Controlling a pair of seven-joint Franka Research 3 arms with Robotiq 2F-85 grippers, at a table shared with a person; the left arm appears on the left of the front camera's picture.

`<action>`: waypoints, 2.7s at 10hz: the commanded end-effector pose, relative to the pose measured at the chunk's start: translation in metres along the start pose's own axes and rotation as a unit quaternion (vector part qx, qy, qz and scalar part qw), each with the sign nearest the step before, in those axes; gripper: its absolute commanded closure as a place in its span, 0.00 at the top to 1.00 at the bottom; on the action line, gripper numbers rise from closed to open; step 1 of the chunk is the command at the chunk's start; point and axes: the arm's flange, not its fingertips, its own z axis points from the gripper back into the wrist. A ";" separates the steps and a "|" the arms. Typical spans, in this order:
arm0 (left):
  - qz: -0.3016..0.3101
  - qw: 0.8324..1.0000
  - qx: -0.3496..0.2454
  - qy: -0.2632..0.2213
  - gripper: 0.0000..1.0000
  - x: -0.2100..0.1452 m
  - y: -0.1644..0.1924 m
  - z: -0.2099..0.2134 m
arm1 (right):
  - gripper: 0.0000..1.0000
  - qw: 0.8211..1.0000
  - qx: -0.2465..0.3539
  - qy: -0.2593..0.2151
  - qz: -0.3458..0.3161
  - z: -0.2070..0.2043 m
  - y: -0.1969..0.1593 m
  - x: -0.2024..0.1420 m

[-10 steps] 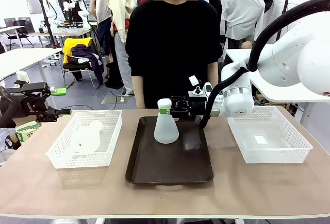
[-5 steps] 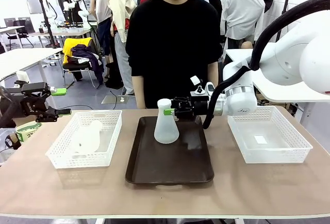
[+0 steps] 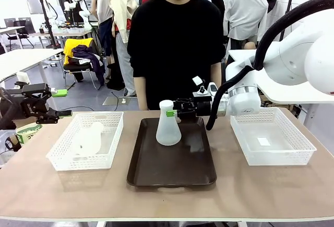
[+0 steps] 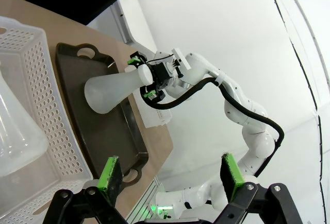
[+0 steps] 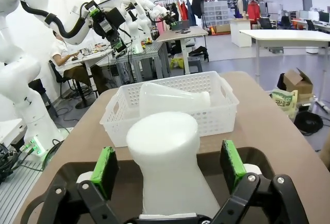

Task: Prepare the laboratory tools.
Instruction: Place the picked Big flask upright in the Handle tray as instructed by the person, then pick up the Big flask that the person points to.

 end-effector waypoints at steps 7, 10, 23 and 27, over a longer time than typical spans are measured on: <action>-0.004 1.000 -0.013 -0.012 1.00 0.001 0.000 -0.001 | 1.00 1.000 -0.003 -0.006 0.006 -0.001 -0.001 -0.002; -0.004 1.000 -0.013 -0.012 1.00 0.001 0.000 -0.001 | 1.00 1.000 0.000 0.000 0.000 0.000 0.000 0.000; -0.004 1.000 -0.013 -0.012 1.00 0.001 0.000 -0.001 | 1.00 0.964 -0.259 0.061 0.019 0.171 0.099 0.114; -0.004 1.000 -0.013 -0.012 1.00 0.001 0.000 -0.001 | 1.00 0.958 -0.285 0.034 -0.002 0.208 0.114 0.098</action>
